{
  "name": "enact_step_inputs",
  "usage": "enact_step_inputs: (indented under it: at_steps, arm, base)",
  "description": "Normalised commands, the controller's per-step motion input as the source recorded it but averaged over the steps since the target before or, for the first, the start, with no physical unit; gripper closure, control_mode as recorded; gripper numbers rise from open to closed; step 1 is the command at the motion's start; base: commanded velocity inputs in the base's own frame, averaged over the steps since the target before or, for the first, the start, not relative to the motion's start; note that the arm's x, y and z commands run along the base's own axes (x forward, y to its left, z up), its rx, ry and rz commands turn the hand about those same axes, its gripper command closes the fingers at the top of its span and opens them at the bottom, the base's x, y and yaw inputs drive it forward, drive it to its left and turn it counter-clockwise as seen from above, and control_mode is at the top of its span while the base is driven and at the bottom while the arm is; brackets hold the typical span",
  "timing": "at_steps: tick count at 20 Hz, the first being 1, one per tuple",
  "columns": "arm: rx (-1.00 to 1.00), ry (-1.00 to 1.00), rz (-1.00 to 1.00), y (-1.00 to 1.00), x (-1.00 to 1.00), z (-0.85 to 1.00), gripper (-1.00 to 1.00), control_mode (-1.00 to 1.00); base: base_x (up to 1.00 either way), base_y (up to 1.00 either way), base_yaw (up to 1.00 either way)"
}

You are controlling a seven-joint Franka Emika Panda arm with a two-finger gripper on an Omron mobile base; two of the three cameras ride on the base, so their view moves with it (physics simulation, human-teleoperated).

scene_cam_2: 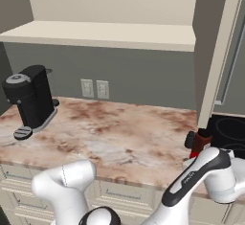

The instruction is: Collect the paprika, ketchup, and shaker from the cabinet and place them next to the stove.

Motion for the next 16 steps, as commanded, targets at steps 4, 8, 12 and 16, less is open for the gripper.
enact_step_inputs:
  at_steps: [4, 8, 12, 16]
  arm:
    - [0.00, -0.08, 0.00, 0.17, -0.26, 0.32, -1.00, -1.00]
    - [0.00, -0.11, 0.00, 0.20, -0.26, 0.40, -1.00, -1.00]
    - [0.00, -0.05, 0.00, 0.32, -0.35, 0.21, -1.00, -1.00]
    - [0.00, 0.00, 0.02, 0.56, -0.45, 0.00, -1.00, -1.00]
  base:
    - [0.00, 0.00, 0.00]
    - [0.00, 0.00, 0.00]
    - [0.00, 0.00, 0.00]
    - [0.00, 0.00, 0.00]
